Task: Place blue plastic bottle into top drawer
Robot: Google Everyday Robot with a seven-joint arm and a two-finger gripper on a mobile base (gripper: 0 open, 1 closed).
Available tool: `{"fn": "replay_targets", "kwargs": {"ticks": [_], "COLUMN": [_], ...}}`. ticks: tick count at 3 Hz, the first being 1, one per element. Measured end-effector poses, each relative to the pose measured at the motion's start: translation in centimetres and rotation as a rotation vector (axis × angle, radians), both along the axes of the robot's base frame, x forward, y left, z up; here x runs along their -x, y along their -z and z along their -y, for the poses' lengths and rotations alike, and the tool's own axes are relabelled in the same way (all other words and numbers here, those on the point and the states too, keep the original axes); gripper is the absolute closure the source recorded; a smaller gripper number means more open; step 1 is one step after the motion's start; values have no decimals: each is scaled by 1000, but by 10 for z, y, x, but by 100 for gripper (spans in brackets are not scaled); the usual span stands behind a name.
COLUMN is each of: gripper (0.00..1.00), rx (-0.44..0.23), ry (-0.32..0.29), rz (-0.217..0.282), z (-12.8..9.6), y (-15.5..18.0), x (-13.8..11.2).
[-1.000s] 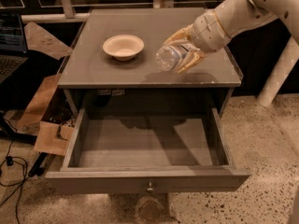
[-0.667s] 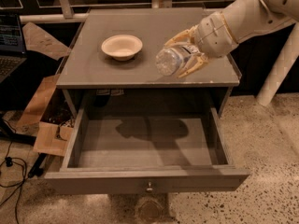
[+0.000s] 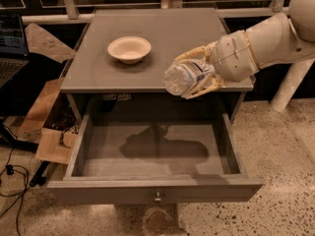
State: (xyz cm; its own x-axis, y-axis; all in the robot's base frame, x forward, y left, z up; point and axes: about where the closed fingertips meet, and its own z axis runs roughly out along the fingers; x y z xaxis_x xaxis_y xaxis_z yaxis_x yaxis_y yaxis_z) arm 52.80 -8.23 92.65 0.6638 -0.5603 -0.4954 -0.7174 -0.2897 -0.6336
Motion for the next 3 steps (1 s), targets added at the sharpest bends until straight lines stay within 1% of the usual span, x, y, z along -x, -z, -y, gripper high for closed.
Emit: {"fn": "replay_targets", "kwargs": {"ticks": [1, 2, 3], "gripper": [100, 100, 100], "rx": [-69, -69, -86], "ry": [32, 32, 16], "rz": [-45, -45, -46], "z": [7, 7, -2], "y": [36, 36, 42], "x": [5, 5, 16]}}
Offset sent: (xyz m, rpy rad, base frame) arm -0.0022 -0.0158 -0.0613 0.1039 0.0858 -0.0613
